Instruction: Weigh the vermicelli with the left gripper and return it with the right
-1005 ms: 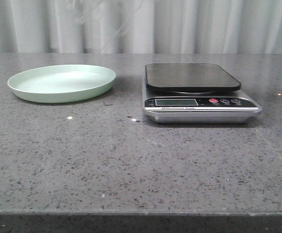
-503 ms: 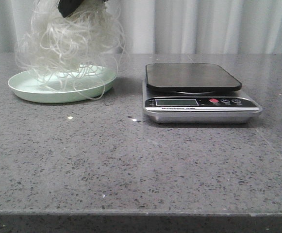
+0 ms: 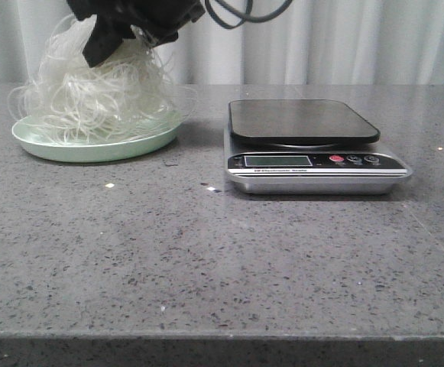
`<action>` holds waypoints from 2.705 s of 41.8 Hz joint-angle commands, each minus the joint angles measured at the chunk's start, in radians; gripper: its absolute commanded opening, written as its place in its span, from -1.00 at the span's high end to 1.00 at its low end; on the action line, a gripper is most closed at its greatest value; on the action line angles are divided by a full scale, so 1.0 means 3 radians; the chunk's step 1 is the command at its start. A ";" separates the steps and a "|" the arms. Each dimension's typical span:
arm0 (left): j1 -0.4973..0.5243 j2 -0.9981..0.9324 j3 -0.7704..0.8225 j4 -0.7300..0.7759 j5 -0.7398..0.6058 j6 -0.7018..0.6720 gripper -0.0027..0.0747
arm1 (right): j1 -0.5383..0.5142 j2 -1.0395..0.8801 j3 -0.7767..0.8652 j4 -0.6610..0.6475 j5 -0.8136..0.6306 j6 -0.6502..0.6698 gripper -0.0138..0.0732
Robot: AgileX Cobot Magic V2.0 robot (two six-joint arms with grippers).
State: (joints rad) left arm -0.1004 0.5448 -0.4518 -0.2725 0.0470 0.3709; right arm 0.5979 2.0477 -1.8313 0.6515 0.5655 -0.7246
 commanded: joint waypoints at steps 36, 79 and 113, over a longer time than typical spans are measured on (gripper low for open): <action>-0.0020 0.0004 -0.0096 -0.0035 -0.0248 -0.0027 0.58 | -0.0009 -0.0460 -0.0141 0.0134 0.0115 -0.0039 -0.50; -0.0020 0.0004 -0.0096 -0.0035 -0.0248 -0.0027 0.58 | -0.1611 -0.1400 0.0001 0.0110 0.0639 0.0483 0.33; -0.0020 0.0004 -0.0096 -0.0035 -0.0248 -0.0027 0.58 | -0.1853 -0.3784 0.3502 0.0110 -0.1584 0.0386 0.33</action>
State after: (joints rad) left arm -0.1004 0.5448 -0.4518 -0.2725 0.0470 0.3709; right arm 0.0491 1.0024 -0.8331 0.6700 0.1906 -0.5870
